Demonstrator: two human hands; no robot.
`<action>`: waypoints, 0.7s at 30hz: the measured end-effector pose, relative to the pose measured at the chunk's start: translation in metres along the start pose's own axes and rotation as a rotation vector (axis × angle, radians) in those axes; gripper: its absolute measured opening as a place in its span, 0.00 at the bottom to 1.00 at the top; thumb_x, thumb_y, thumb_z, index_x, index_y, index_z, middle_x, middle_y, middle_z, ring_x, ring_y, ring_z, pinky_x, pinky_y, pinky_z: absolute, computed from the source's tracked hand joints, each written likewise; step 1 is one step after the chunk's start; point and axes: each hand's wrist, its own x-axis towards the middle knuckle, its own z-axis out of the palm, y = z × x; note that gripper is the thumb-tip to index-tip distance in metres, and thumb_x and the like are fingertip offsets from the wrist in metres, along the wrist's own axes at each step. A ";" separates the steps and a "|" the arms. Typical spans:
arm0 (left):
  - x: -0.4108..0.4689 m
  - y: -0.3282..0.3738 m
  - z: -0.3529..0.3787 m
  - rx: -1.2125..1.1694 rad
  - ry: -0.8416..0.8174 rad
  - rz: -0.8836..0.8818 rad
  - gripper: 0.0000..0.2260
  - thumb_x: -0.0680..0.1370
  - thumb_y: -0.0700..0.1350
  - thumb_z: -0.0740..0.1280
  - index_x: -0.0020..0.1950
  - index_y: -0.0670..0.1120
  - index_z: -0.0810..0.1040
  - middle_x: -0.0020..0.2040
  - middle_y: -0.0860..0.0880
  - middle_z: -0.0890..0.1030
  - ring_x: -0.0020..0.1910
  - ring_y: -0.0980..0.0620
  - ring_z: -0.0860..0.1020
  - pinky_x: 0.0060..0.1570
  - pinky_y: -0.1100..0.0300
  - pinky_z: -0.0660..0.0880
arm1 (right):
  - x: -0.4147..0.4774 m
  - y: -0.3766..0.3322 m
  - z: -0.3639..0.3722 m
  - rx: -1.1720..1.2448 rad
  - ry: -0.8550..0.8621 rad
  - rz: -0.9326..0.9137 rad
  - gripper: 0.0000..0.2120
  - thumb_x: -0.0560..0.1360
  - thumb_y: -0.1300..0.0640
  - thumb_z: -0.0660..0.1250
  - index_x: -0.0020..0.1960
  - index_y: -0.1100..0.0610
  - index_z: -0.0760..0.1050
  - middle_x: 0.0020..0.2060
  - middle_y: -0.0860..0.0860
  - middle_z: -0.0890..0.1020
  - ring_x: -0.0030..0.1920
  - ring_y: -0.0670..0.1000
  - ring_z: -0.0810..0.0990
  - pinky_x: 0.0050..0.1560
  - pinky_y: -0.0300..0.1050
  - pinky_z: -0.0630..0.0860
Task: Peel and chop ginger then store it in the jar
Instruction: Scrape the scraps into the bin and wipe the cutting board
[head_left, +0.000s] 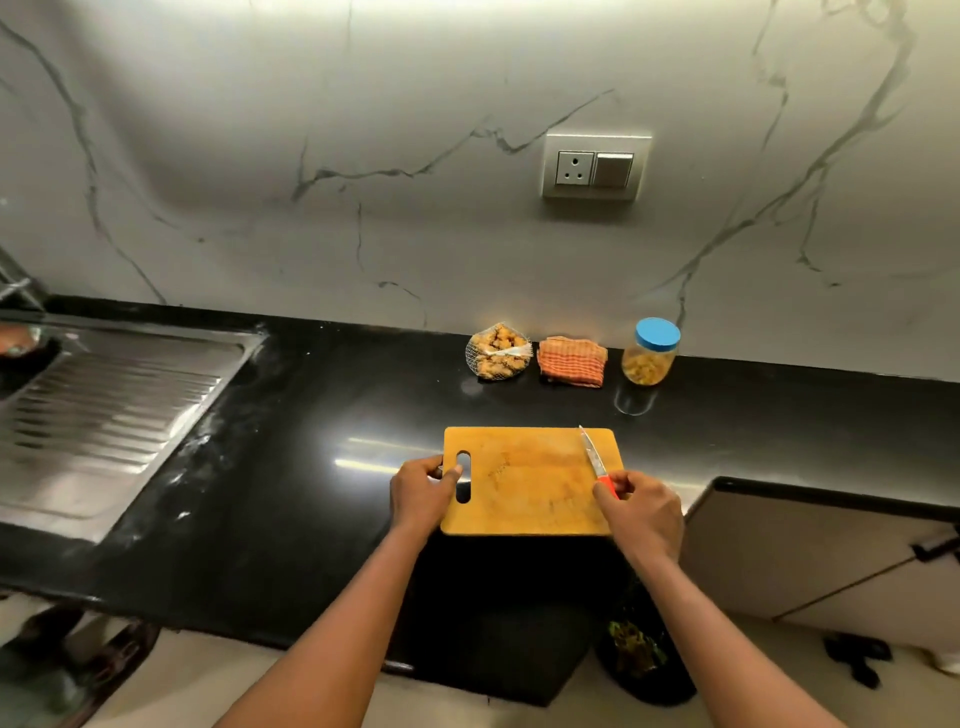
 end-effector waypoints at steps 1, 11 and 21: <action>0.009 0.000 0.002 0.000 -0.002 0.001 0.09 0.75 0.54 0.70 0.49 0.51 0.85 0.39 0.52 0.79 0.42 0.48 0.77 0.40 0.57 0.72 | 0.004 -0.002 0.005 -0.009 -0.004 0.010 0.10 0.73 0.45 0.71 0.47 0.51 0.84 0.38 0.47 0.83 0.38 0.48 0.79 0.40 0.48 0.81; 0.066 0.002 0.040 0.036 -0.043 -0.058 0.10 0.76 0.51 0.70 0.54 0.49 0.84 0.43 0.52 0.81 0.45 0.49 0.77 0.44 0.56 0.75 | 0.056 -0.003 0.039 -0.057 -0.050 0.105 0.12 0.74 0.46 0.70 0.51 0.52 0.83 0.42 0.48 0.83 0.41 0.49 0.79 0.43 0.48 0.80; 0.089 0.007 0.053 0.136 -0.096 -0.079 0.07 0.77 0.51 0.69 0.45 0.49 0.84 0.35 0.52 0.81 0.38 0.51 0.77 0.37 0.57 0.72 | 0.071 -0.012 0.053 -0.210 -0.030 0.122 0.11 0.75 0.48 0.69 0.51 0.54 0.83 0.42 0.51 0.82 0.38 0.49 0.74 0.38 0.43 0.70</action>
